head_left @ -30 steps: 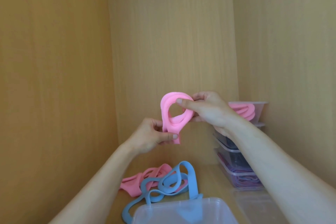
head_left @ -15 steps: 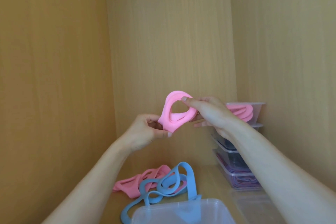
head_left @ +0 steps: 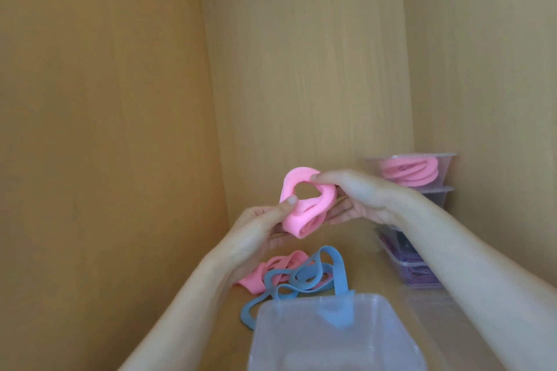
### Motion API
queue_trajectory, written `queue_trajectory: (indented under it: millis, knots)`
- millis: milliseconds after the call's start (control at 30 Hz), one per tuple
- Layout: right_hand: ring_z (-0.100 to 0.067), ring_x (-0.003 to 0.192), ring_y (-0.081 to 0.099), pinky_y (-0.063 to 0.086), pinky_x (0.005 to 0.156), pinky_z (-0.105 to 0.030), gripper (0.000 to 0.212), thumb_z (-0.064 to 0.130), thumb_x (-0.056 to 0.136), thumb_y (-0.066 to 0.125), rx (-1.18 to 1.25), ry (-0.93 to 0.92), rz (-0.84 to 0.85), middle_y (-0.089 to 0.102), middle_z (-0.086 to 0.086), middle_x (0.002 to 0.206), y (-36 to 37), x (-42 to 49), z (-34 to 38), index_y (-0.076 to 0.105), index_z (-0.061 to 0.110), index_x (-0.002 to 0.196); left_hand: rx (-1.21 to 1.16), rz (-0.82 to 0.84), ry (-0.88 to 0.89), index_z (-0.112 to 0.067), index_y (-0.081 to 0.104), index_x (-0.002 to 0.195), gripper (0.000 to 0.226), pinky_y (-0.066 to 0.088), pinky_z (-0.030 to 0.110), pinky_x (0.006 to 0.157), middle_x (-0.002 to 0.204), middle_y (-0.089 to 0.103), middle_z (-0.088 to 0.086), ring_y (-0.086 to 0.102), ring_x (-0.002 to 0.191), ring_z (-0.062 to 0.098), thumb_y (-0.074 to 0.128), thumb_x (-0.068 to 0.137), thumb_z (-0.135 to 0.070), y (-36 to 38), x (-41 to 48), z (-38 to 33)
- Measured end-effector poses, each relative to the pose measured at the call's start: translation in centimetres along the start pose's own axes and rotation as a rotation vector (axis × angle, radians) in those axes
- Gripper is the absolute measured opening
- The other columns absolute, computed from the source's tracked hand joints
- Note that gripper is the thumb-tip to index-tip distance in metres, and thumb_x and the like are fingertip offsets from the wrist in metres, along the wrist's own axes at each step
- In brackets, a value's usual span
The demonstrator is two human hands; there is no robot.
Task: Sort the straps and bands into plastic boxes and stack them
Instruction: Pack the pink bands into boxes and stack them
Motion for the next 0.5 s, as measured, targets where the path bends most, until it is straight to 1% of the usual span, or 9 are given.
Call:
queue_trajectory:
  millis: [100, 200, 267, 333, 367, 433, 467, 500]
  knots:
    - [-0.035, 0.096, 0.073, 0.058, 0.093, -0.049, 0.035, 0.040, 0.096, 0.058, -0.031, 0.002, 0.002, 0.071, -0.018, 0.112, 1.5, -1.2, -0.3, 0.063, 0.014, 0.118, -0.058, -0.069, -0.030, -0.013, 0.081, 0.102, 0.038, 0.058, 0.025, 0.081, 0.109, 0.076, 0.016, 0.074, 0.101, 0.023, 0.073, 0.083, -0.045, -0.5, -1.6, 0.6]
    - [-0.034, 0.089, 0.075, 0.059, 0.090, -0.048, 0.035, 0.039, 0.093, 0.062, -0.017, -0.011, -0.019, 0.075, -0.016, 0.101, 1.7, -3.0, -0.6, 0.067, 0.012, 0.114, -0.114, -0.111, -0.024, -0.005, 0.081, 0.095, 0.033, 0.058, 0.024, 0.070, 0.100, 0.076, 0.019, 0.075, 0.085, 0.022, 0.076, 0.076, -0.032, -0.5, -2.9, 0.2]
    - [-0.033, 0.085, 0.076, 0.061, 0.087, -0.046, 0.034, 0.040, 0.091, 0.064, -0.012, -0.019, -0.024, 0.077, -0.013, 0.093, 1.6, -4.4, -1.0, 0.069, 0.012, 0.111, -0.172, -0.117, -0.014, -0.001, 0.078, 0.094, 0.030, 0.059, 0.028, 0.066, 0.096, 0.075, 0.021, 0.075, 0.078, 0.025, 0.079, 0.074, -0.024, -0.3, -3.8, -0.1]
    - [-0.031, 0.084, 0.076, 0.062, 0.083, -0.042, 0.038, 0.045, 0.088, 0.065, -0.038, -0.023, -0.018, 0.078, -0.008, 0.091, 1.4, -6.0, -1.6, 0.072, 0.014, 0.108, -0.178, -0.106, -0.006, -0.001, 0.074, 0.098, 0.030, 0.061, 0.035, 0.069, 0.098, 0.074, 0.023, 0.073, 0.080, 0.028, 0.084, 0.074, -0.015, 0.0, -4.6, -0.5]
    - [-0.029, 0.084, 0.076, 0.061, 0.081, -0.040, 0.041, 0.051, 0.085, 0.065, -0.063, -0.019, -0.010, 0.078, -0.006, 0.091, 1.3, -6.8, -2.0, 0.073, 0.016, 0.106, -0.157, -0.094, -0.007, -0.002, 0.072, 0.103, 0.033, 0.061, 0.040, 0.076, 0.100, 0.074, 0.024, 0.073, 0.083, 0.030, 0.085, 0.075, -0.013, 0.2, -5.1, -0.6]
    - [-0.027, 0.084, 0.076, 0.061, 0.081, -0.039, 0.051, 0.061, 0.075, 0.064, -0.143, 0.003, 0.007, 0.079, -0.003, 0.091, 1.1, -8.4, -2.7, 0.076, 0.018, 0.101, -0.094, -0.061, -0.023, -0.003, 0.068, 0.113, 0.044, 0.056, 0.051, 0.088, 0.104, 0.073, 0.026, 0.071, 0.088, 0.036, 0.083, 0.073, -0.014, 0.8, -6.0, -0.6]
    - [-0.026, 0.086, 0.076, 0.061, 0.082, -0.039, 0.056, 0.064, 0.072, 0.063, -0.190, 0.012, 0.015, 0.079, -0.003, 0.092, 1.0, -9.1, -3.0, 0.077, 0.018, 0.100, -0.070, -0.042, -0.032, -0.003, 0.066, 0.116, 0.048, 0.054, 0.052, 0.089, 0.104, 0.073, 0.026, 0.070, 0.089, 0.036, 0.083, 0.073, -0.013, 1.1, -6.4, -0.6]
    - [-0.024, 0.088, 0.076, 0.061, 0.083, -0.038, 0.058, 0.066, 0.071, 0.063, -0.227, 0.015, 0.022, 0.079, -0.002, 0.093, 0.9, -9.7, -3.3, 0.077, 0.018, 0.100, -0.060, -0.017, -0.036, -0.004, 0.065, 0.118, 0.047, 0.055, 0.046, 0.083, 0.103, 0.074, 0.026, 0.071, 0.087, 0.035, 0.082, 0.074, -0.011, 1.5, -6.8, -0.6]
Point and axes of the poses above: each hand's wrist, its own x-axis towards the middle knuckle, its own y-axis out of the palm, z = x × y, the point moved 5 cm from there along x, towards the middle knuckle
